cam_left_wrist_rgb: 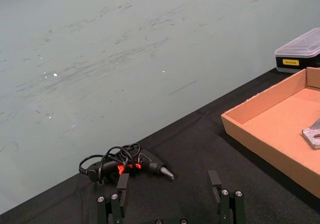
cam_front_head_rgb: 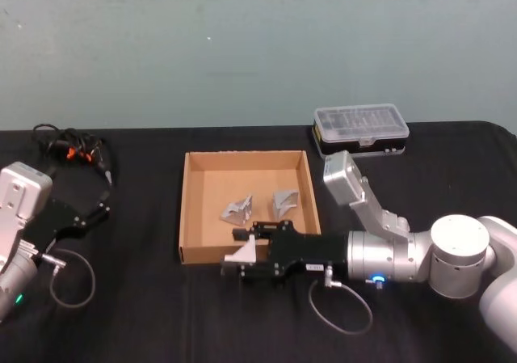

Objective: Use one hand to pick up the angle iron from the table and place it into the box.

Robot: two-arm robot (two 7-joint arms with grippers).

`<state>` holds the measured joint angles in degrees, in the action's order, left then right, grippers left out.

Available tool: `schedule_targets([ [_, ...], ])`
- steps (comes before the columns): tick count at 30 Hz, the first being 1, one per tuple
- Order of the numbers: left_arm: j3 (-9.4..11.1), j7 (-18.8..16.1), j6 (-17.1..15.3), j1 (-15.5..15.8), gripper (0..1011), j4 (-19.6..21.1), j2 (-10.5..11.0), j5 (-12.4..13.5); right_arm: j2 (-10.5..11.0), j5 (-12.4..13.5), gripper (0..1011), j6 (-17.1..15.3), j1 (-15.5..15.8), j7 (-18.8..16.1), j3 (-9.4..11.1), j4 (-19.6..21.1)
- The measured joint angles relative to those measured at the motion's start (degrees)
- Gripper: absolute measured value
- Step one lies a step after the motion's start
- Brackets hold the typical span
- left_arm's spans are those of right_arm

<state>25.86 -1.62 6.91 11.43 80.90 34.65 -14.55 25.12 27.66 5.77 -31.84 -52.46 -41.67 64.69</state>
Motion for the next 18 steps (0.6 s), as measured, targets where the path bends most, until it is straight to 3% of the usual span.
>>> schedule_targets([
  [10, 0.0, 0.0, 0.0, 0.0, 1000, 0.0, 0.0, 0.0, -2.7, -0.1, 643, 0.4, -2.4, 2.9, 2.4, -4.2],
  [18, 0.0, 0.0, 0.0, 0.0, 1000, 0.0, 0.0, 0.0, -3.6, -0.8, 643, -0.3, -3.2, 5.2, 3.9, -6.8],
])
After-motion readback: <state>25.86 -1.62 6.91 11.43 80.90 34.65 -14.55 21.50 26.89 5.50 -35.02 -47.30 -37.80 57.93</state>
